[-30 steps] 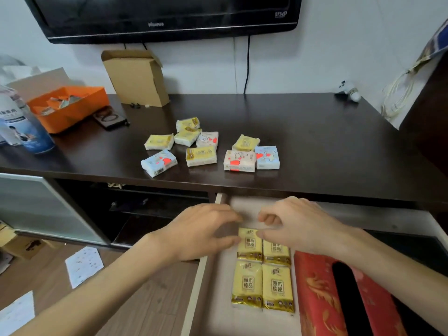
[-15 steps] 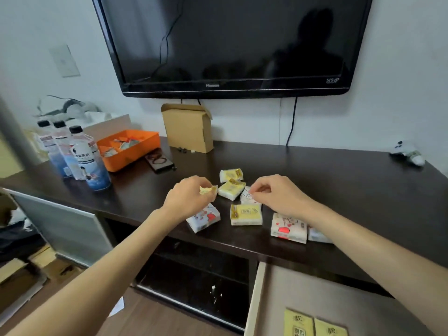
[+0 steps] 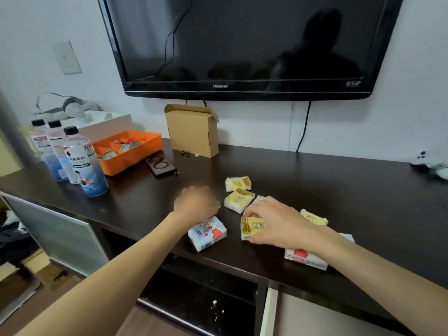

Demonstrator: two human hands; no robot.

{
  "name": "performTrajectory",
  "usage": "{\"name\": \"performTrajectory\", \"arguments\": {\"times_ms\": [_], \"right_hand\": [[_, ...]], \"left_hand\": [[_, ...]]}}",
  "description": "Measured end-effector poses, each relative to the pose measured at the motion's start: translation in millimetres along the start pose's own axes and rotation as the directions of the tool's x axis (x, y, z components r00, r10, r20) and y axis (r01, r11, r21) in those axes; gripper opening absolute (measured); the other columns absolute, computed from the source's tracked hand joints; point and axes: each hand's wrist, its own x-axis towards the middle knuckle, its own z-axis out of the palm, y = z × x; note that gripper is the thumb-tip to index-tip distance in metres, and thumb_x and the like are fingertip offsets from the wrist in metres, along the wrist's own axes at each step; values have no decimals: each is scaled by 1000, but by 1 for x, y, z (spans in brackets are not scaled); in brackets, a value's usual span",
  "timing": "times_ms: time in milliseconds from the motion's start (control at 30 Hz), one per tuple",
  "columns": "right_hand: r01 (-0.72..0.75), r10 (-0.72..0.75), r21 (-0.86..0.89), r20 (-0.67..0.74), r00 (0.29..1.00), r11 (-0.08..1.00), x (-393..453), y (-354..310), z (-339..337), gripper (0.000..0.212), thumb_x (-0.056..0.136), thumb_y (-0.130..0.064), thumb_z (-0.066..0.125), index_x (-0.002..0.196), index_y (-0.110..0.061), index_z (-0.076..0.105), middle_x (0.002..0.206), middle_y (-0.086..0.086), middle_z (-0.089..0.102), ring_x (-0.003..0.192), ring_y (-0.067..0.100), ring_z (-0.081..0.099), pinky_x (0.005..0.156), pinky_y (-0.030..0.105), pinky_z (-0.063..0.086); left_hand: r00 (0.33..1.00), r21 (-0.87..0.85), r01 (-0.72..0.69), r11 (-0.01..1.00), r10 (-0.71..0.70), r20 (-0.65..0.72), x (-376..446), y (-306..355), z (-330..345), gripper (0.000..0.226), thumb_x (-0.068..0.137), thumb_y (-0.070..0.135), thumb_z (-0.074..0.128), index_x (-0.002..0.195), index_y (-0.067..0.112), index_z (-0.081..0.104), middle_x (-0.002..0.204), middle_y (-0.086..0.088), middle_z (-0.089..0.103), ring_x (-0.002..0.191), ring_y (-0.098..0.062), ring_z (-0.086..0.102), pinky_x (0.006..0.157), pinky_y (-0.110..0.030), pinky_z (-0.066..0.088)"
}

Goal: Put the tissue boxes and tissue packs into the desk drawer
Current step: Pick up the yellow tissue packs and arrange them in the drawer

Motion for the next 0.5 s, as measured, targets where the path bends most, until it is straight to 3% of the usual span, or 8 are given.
{"name": "performTrajectory", "arguments": {"times_ms": [67,167,267,500], "right_hand": [[-14,17,64,-54,998,998,-8,2,-7,60,80,-48,76,135,-42,53,118,-14,51,107,6,47,77,33,47],[-2,19,139,-119,993,990,-23,6,-20,64,80,-33,78,137,-40,50,114,-21,46,110,5,45,86,36,51],[11,12,144,-157,988,989,-43,16,-36,68,78,-18,76,138,-37,50,122,-21,47,116,4,40,91,35,48],[-73,88,105,-154,984,992,-117,75,-67,60,81,-6,74,127,-40,56,128,-20,50,122,2,38,93,32,47]], "left_hand": [[999,-33,-17,999,16,-42,-1,2,-5,47,82,59,65,115,28,55,120,-4,57,114,-26,51,80,-38,43],[994,-85,-70,994,63,-86,-6,10,-14,51,78,57,69,117,28,53,118,-1,58,112,-23,52,76,-36,40],[990,-136,-127,983,117,-79,-18,25,-26,55,77,54,71,122,29,52,122,0,58,111,-20,52,76,-35,42],[941,-260,-327,908,337,-8,-90,91,-39,77,72,60,76,136,28,46,127,6,58,104,-10,53,84,-32,49]]}}
